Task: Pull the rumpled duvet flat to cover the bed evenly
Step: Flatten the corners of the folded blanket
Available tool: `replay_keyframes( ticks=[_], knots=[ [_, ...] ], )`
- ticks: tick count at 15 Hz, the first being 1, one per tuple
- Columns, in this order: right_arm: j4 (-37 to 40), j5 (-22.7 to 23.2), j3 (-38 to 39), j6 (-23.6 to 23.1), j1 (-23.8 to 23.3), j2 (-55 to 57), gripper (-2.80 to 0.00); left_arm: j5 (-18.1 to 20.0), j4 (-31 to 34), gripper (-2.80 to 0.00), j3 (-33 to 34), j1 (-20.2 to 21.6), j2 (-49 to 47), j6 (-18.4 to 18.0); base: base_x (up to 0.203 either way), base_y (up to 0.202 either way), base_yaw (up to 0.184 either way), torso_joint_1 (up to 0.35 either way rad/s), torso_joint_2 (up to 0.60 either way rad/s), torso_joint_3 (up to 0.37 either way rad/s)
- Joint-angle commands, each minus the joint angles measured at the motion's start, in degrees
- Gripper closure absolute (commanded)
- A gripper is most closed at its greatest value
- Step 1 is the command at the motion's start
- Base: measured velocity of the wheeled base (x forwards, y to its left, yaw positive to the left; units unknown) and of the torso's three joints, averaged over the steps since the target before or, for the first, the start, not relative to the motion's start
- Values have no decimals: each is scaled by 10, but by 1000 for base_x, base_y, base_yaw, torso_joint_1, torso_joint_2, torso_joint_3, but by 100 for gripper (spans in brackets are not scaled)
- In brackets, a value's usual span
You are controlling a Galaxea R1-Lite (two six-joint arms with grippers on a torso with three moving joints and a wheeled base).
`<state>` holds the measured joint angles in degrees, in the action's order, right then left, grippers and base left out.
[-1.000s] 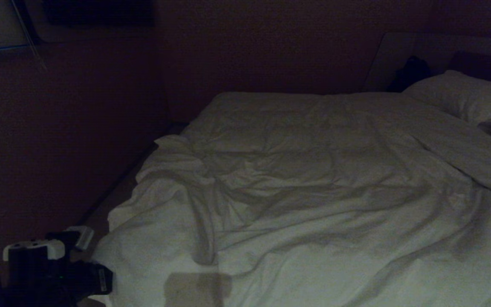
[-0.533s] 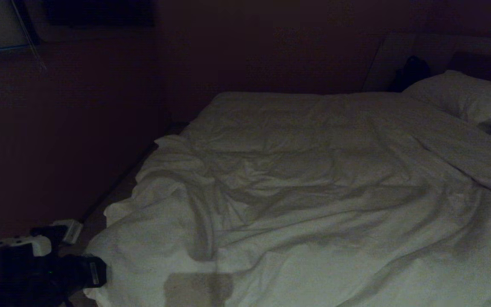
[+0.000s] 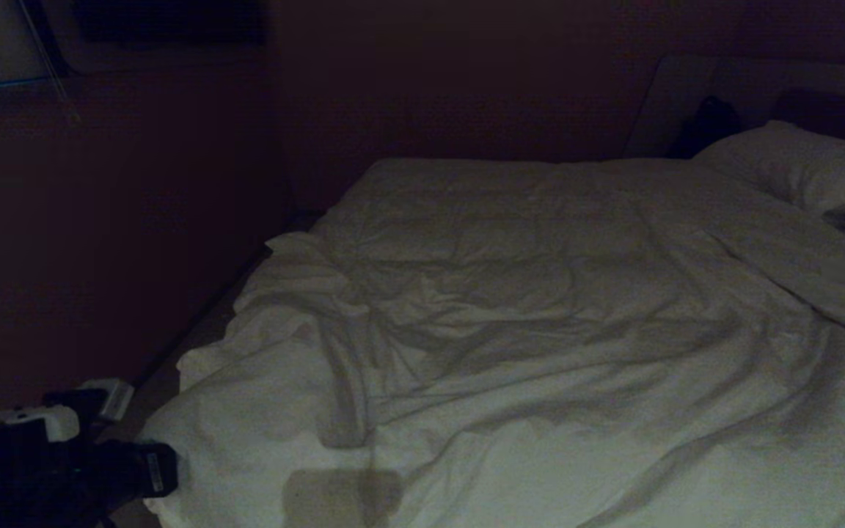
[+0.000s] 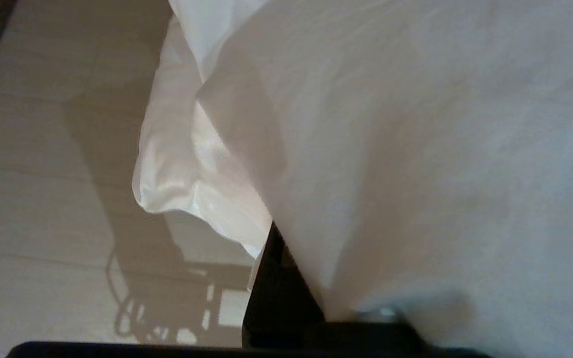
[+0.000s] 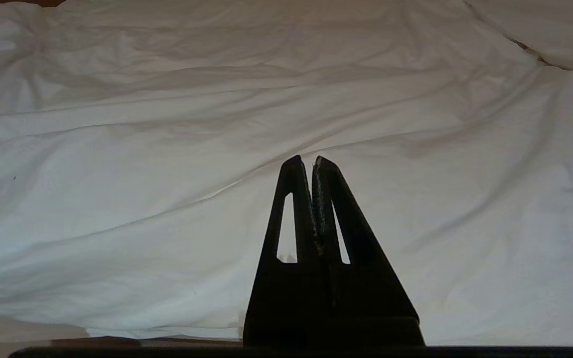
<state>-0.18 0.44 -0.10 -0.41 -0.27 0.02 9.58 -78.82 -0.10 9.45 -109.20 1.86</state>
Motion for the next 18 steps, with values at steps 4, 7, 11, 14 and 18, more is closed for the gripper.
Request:
replay_keyframes(
  ticks=[4,7,11,14,18],
  knots=[
    [0,0,0,0,0,1,0,11,33,0,0,0,54,-2,0,0,0,0,0,0],
    [0,0,0,0,0,1,0,11,76,0,0,0,108,-5,0,0,0,0,0,0],
    [0,0,0,0,0,1,0,-1,123,0,-5,0,140,-16,0,0,0,0,0,0],
    [0,0,0,0,0,1,0,-45,139,0,-26,0,137,-16,0,0,0,0,0,0],
    [0,0,0,0,0,1,0,-49,224,0,-81,43,164,-15,0,0,0,0,0,0]
  ],
)
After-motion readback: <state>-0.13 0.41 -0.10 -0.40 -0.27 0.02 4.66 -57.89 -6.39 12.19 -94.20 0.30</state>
